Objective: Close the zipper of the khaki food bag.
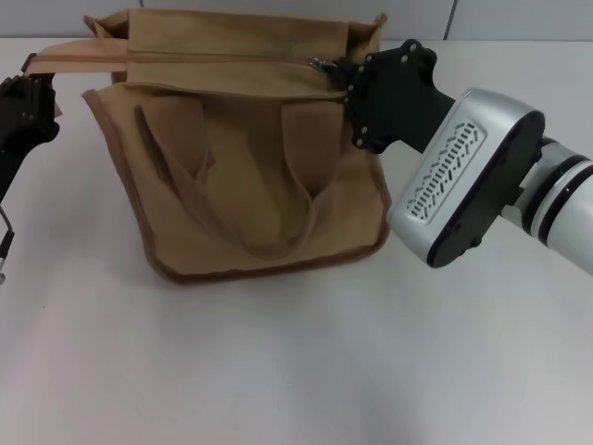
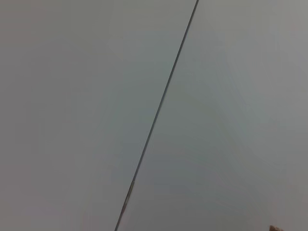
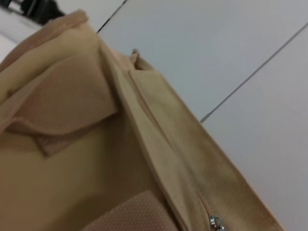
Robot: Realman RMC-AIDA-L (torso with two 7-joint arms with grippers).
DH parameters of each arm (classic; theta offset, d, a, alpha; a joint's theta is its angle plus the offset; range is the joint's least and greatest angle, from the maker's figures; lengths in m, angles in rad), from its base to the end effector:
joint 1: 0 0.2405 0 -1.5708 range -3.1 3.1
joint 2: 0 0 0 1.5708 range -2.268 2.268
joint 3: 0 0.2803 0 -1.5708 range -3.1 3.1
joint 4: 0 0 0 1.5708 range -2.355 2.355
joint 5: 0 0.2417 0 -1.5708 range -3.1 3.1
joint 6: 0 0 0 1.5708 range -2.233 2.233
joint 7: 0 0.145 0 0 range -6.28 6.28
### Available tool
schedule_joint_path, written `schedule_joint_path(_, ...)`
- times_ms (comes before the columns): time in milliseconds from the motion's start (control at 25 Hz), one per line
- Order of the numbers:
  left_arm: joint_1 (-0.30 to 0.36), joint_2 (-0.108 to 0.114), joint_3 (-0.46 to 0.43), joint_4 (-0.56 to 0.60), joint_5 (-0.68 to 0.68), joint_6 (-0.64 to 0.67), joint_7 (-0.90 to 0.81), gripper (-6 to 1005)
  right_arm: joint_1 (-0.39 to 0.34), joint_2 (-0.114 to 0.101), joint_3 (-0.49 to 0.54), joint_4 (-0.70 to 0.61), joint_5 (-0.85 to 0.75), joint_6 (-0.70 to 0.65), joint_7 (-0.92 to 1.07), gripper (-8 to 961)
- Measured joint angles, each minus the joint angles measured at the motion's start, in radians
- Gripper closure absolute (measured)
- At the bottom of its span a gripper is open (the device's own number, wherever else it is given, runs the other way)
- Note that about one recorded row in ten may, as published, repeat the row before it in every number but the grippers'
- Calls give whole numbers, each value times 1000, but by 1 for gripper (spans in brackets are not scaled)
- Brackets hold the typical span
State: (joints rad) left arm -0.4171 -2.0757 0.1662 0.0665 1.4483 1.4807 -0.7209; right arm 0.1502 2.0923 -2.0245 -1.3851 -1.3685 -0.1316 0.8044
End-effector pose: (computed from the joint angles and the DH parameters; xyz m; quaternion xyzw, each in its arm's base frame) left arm -0.3717 0.3256 -0.0084 -0.6756 -0.2826 -0.4691 0.4936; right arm 0.1581 0.3607 -0.0915 -0.8684 -0.1454 0.0694 0.4689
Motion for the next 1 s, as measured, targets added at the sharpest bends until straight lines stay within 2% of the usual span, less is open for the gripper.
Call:
schedule_joint_path(440,-4,5,40,22,3,27,30,975,-1,0,26,-52,0,-1,265,949)
schedule_joint_path(560,-3,6,45,31,4,55,34,872,-10,0,22,-52,0,-2,270,748)
schedule_joint_path(680,2,6,44,38,3,79,36,759,-22,0,25,-61,0,-2,287,601)
schedule_joint_path(760,17,7,24,49,-4,163,34,669,-40,0,45,-82,0,-20,351,503)
schedule_joint_path(800,17,7,24,49,-4,163,34,624,-40,0,45,-82,0,-20,351,463)
schedule_joint_path(840,24,7,-1,59,-6,233,27,579,-44,0,65,-86,0,-47,391,423)
schedule_joint_path(880,24,7,-1,59,-6,233,27,549,-44,0,65,-86,0,-47,391,384)
schedule_joint_path(960,31,9,-44,73,-6,321,9,489,-42,0,96,-88,0,-90,439,304)
schedule_joint_path(1000,31,9,-44,73,-6,321,9,459,-42,0,96,-88,0,-90,439,304)
